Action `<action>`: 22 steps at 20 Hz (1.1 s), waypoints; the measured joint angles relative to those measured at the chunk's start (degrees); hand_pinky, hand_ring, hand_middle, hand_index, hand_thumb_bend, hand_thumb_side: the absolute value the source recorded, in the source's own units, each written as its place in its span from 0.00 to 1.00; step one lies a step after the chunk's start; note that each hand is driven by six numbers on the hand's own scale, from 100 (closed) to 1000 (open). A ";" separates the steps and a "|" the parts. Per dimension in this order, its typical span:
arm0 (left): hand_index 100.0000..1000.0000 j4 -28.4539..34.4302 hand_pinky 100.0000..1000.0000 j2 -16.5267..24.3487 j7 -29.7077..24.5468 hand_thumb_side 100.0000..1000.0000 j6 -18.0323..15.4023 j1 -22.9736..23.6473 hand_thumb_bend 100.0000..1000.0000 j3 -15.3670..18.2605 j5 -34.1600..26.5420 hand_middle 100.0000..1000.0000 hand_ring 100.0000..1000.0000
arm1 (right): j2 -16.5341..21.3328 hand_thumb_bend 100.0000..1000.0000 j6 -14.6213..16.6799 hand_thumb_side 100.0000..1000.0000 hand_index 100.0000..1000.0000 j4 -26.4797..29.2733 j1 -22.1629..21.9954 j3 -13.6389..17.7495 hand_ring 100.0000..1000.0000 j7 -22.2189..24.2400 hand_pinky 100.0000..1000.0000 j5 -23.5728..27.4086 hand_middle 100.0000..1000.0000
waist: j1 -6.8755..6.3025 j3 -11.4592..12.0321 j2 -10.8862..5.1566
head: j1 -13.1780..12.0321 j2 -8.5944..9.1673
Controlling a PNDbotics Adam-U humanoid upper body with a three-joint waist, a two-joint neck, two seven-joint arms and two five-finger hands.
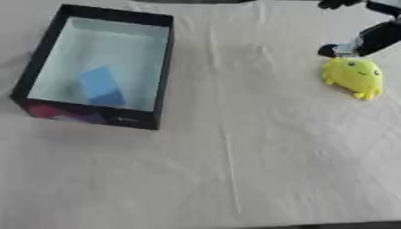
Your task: Pick up objects on the table and place them in the box.
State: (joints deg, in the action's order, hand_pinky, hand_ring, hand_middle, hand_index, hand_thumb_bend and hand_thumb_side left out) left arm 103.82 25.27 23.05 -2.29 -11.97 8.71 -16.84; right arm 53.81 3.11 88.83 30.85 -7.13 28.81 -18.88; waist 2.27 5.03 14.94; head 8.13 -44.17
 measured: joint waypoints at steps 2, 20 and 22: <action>0.81 -0.01 0.78 0.00 0.02 0.66 0.02 0.00 0.35 0.01 0.09 0.78 0.61 | 0.20 0.45 -0.52 0.37 0.88 0.39 -1.85 0.59 0.88 -0.53 0.93 -0.01 0.82 | 0.00 -0.07 -0.01 | -0.01 0.00; 0.81 -0.31 0.78 0.00 0.20 0.66 0.08 0.34 0.35 0.30 0.25 0.78 0.61 | 0.35 0.44 -3.06 0.38 0.89 -5.65 -7.15 3.25 0.88 -3.75 0.92 -6.44 0.83 | -0.42 -0.46 0.00 | -0.40 0.00; 0.81 -0.31 0.78 0.00 0.20 0.66 0.08 0.35 0.35 0.30 0.25 0.78 0.61 | 0.21 0.43 -3.09 0.38 0.89 -7.07 -6.57 3.23 0.89 -3.78 0.92 -7.26 0.83 | -0.49 -0.43 0.02 | -0.38 0.00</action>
State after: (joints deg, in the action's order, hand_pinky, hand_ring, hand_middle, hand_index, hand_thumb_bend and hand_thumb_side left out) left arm 103.51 25.27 23.24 -2.21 -11.62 9.01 -16.59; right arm 54.02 0.02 81.76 24.29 -3.90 25.03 -26.14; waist 1.78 4.60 14.96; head 7.75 -44.17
